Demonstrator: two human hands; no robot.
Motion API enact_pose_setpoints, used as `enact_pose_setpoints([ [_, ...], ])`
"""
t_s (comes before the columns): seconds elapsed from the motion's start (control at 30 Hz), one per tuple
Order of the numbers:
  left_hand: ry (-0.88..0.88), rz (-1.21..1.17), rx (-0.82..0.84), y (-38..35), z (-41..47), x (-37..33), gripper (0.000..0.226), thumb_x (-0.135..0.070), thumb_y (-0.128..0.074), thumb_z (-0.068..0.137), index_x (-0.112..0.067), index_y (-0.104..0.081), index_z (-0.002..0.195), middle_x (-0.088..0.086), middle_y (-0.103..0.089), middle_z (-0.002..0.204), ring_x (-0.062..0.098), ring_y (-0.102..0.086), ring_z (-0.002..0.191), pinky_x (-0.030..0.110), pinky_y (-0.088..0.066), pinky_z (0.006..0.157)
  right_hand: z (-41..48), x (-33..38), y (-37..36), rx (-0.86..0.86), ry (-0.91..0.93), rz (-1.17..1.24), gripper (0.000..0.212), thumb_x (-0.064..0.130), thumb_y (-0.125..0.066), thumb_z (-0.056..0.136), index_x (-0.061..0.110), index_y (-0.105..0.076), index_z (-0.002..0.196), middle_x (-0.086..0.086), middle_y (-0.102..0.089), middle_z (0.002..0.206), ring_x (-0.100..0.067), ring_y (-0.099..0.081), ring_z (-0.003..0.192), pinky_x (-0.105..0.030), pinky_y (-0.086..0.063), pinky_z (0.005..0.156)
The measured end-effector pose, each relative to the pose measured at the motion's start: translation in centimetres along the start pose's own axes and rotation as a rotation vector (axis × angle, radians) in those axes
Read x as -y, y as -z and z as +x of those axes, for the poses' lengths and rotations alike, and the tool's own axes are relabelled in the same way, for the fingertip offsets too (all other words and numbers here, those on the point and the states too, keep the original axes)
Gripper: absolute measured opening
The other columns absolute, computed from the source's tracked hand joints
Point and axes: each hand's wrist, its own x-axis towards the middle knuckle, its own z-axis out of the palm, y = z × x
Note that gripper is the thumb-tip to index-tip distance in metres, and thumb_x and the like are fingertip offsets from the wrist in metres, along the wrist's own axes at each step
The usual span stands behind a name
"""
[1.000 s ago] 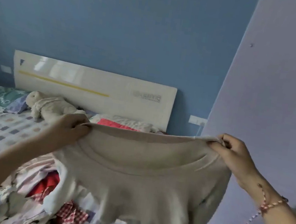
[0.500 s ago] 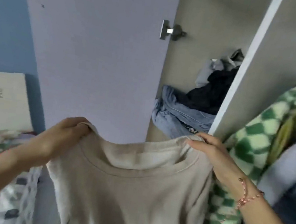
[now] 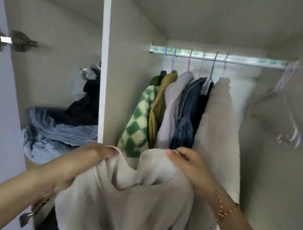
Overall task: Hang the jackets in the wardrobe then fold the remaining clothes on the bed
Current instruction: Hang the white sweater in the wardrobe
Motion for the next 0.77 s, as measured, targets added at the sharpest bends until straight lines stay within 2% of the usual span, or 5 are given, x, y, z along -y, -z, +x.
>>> enact_pose_setpoints([
  [0.27,-0.141,0.001,0.332,-9.8,4.2,-5.2,0.019,-0.016,-0.054,0.093,-0.007,-0.071,0.093,0.017,-0.071,0.091,0.030,-0.066,0.089,0.040,-0.050,0.087,-4.6,-0.1,10.8,-0.332,-0.087,-0.278,0.022,0.020,-0.067,0.085,0.009,-0.057,0.070,-0.003,-0.043,0.063,-0.007,-0.035,0.058,-0.021,-0.027,0.052],
  [0.5,-0.313,-0.022,0.268,-15.1,6.5,-10.2,0.020,-0.020,-0.052,0.094,-0.016,-0.063,0.078,0.000,-0.063,0.073,0.009,-0.060,0.060,0.017,-0.047,0.050,-3.7,1.3,16.8,-0.443,-0.185,-0.614,0.033,0.020,-0.063,0.088,0.016,-0.050,0.057,0.001,-0.049,0.060,-0.008,-0.042,0.054,-0.015,-0.032,0.050],
  [0.6,-0.355,-0.034,0.251,-15.4,7.4,-11.1,0.019,-0.021,-0.052,0.094,-0.013,-0.061,0.079,0.002,-0.062,0.075,0.011,-0.059,0.063,0.020,-0.046,0.055,-1.1,2.2,17.9,-0.709,-0.133,-0.854,0.009,0.015,-0.056,0.090,0.009,-0.062,0.086,-0.013,-0.063,0.097,-0.029,-0.058,0.093,-0.029,-0.043,0.077],
  [0.67,-0.358,-0.034,0.246,-15.6,7.6,-11.4,0.021,-0.020,-0.052,0.093,-0.014,-0.062,0.076,0.001,-0.064,0.072,0.011,-0.060,0.064,0.022,-0.045,0.056,0.7,2.5,18.7,-0.823,-0.130,-1.216,0.028,0.002,-0.046,0.089,0.004,-0.051,0.117,-0.017,-0.052,0.120,-0.034,-0.049,0.112,-0.036,-0.040,0.088],
  [0.77,-0.357,-0.029,0.252,-16.0,7.7,-11.8,0.020,-0.018,-0.052,0.093,-0.011,-0.062,0.076,0.002,-0.064,0.067,0.012,-0.059,0.059,0.022,-0.046,0.055,3.3,2.5,19.9,-0.812,-0.209,-1.428,0.034,-0.004,-0.034,0.092,0.002,-0.039,0.125,-0.016,-0.046,0.127,-0.032,-0.044,0.119,-0.036,-0.040,0.091],
])
